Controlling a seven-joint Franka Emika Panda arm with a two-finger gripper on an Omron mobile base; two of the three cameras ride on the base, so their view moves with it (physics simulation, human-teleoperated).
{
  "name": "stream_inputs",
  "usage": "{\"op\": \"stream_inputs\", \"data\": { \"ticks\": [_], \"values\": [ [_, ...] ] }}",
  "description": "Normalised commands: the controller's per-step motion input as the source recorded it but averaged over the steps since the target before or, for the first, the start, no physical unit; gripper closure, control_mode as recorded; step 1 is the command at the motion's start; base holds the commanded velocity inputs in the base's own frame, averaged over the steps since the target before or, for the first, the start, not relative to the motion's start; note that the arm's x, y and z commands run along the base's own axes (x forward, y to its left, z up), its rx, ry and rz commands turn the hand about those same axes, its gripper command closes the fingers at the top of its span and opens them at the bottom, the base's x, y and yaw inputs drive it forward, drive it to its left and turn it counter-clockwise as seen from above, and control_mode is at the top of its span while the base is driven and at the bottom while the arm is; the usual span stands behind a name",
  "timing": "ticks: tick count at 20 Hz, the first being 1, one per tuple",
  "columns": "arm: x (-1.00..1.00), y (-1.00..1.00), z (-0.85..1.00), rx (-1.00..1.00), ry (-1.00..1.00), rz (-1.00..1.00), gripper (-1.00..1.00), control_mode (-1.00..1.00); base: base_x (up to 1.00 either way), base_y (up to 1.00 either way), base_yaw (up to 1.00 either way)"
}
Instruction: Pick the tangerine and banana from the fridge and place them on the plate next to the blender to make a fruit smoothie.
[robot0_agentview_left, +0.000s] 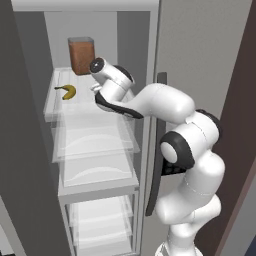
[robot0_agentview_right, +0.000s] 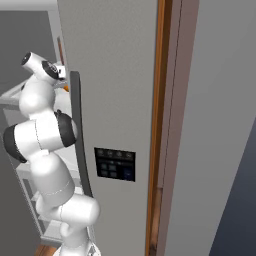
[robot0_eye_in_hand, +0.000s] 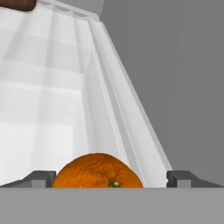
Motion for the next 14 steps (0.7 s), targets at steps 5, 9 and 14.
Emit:
{"op": "stream_inputs", "data": {
  "ticks": [5, 9, 14],
  "values": [
    [0.00, -0.14, -0.47, 0.00, 0.05, 0.00, 1.00, -1.00, 0.00, 0.00, 0.00],
    [0.01, 0.00, -0.44, 0.00, 0.03, 0.00, 1.00, -1.00, 0.00, 0.00, 0.00],
    [-0.14, 0.05, -0.09, 0.01, -0.03, 0.00, 1.00, -1.00, 0.00, 0.00, 0.00]
  ]
}}
